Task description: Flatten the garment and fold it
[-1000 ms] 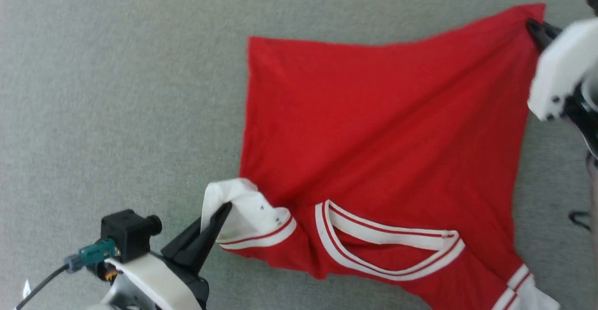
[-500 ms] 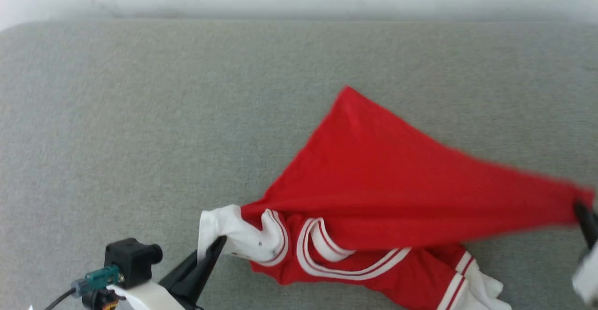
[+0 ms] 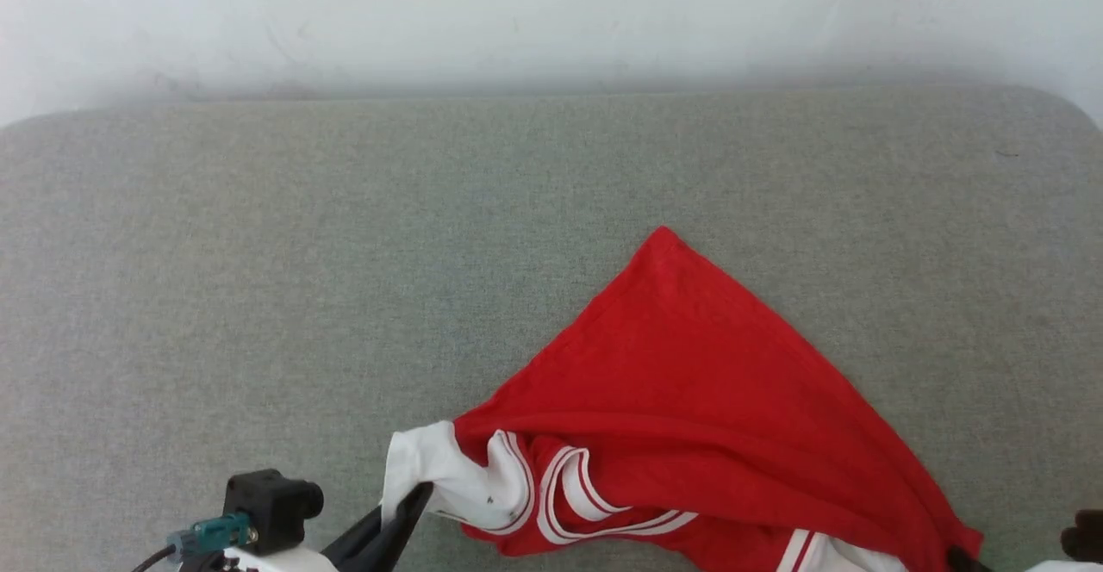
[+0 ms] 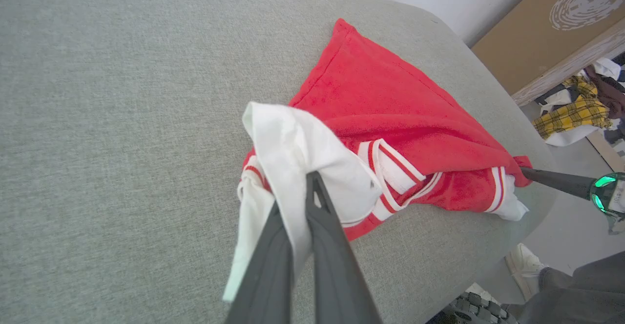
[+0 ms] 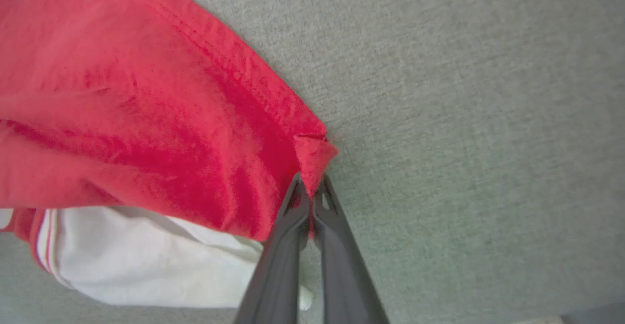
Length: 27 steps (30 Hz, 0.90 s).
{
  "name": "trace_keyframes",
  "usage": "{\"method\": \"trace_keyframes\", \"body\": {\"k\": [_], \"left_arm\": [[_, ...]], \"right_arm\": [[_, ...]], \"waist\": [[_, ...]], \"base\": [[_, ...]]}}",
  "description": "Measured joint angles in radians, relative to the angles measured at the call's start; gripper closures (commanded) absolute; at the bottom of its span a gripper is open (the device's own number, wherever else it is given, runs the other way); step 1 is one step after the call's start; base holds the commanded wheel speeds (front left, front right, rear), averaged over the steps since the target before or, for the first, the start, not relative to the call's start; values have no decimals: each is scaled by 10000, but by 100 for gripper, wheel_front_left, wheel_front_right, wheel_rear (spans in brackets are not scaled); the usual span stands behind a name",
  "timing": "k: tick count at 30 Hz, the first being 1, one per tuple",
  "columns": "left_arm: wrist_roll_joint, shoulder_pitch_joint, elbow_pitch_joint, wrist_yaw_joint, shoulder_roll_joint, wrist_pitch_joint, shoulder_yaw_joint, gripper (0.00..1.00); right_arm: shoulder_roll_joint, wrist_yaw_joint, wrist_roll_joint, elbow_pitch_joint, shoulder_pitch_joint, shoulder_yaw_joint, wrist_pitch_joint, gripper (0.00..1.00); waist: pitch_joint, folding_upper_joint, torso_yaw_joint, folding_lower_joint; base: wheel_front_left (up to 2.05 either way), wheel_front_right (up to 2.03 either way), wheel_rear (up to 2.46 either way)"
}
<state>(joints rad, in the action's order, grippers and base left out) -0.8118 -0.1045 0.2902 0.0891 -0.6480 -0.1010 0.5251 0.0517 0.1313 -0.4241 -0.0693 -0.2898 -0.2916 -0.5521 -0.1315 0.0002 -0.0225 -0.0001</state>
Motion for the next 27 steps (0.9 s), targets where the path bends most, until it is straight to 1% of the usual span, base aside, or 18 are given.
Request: {"method": "trace_keyframes", "body": {"k": [1,2,3,4,7,9,12,15,18,20,22,23,25,27], "left_arm": [[0,3,-31,-2,6,-40,25,100],[0,7,-63,-2,12,-61,36,100],[0,26,-88,-8,21,-75,54,100],[0,57,-104,-17,27,-104,73,100],[0,155,-127,-56,75,-105,92,100],[4,225,-146,-92,105,-104,113,100],[36,365,-148,-115,119,-98,125,100],[123,586,-134,-199,128,-71,140,100],[222,874,-96,-280,159,-25,146,100],[299,1075,-46,-366,174,36,155,100],[364,1266,8,-451,209,48,178,100],[416,1380,31,-508,244,58,203,100],[525,1592,46,-614,322,88,261,100],[587,1802,35,-713,416,132,316,100]], "right_arm": [[-8,0,6,307,112,90,263,100],[-15,0,75,570,255,130,516,97],[-4,0,201,777,392,173,686,57],[-10,0,280,934,527,201,844,0],[-6,0,322,949,863,219,1080,0],[-25,0,527,441,955,148,1024,0],[-25,0,815,-1089,1219,-150,658,0],[17,0,1476,-2844,1896,-299,111,0],[125,0,1816,-3800,3160,-25,-387,0],[395,0,2096,-3885,4053,495,-752,0],[491,0,2207,-3595,4940,972,-1053,0],[669,0,2360,-3294,5331,1333,-1246,0],[715,0,2408,-2569,6049,1866,-1547,0],[909,4,2591,-1676,6672,2452,-1923,0]], "waist": [[33,0,14,-1],[53,0,32,0],[65,0,44,0],[69,0,44,1],[43,0,27,1],[-12,0,9,1],[-149,0,-27,1],[-345,0,-85,2],[-608,0,-167,2],[-814,0,-235,2],[-1042,0,-315,3],[-1165,0,-364,3],[-1412,-1,-474,3],[-1661,0,-609,4]], "base": [[0,0,0],[0,0,0],[0,0,0],[0,0,0],[0,0,0],[0,0,0],[0,0,0],[0,0,0],[0,0,0],[0,0,0],[0,0,0],[0,0,0],[0,0,0],[0,0,0]]}}
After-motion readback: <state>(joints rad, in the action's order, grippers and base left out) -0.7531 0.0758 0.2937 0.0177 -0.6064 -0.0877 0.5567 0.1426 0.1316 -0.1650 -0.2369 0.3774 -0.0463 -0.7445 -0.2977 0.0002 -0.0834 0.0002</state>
